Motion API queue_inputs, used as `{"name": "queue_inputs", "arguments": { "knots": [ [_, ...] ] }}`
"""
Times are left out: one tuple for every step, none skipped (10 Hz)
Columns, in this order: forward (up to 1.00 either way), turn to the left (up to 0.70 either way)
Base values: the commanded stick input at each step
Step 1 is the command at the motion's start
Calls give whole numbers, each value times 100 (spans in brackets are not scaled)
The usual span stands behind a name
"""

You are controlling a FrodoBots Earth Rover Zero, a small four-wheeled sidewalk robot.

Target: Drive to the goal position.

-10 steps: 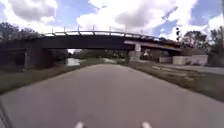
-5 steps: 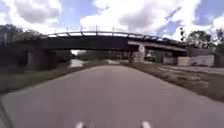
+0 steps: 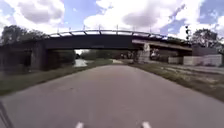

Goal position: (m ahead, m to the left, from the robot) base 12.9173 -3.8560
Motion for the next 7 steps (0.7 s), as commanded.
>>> {"name": "queue_inputs", "arguments": {
  "knots": [
    [100, 0],
    [100, 0],
    [100, 0],
    [100, 0],
    [100, 0],
    [100, 0],
    [100, -27]
  ]
}}
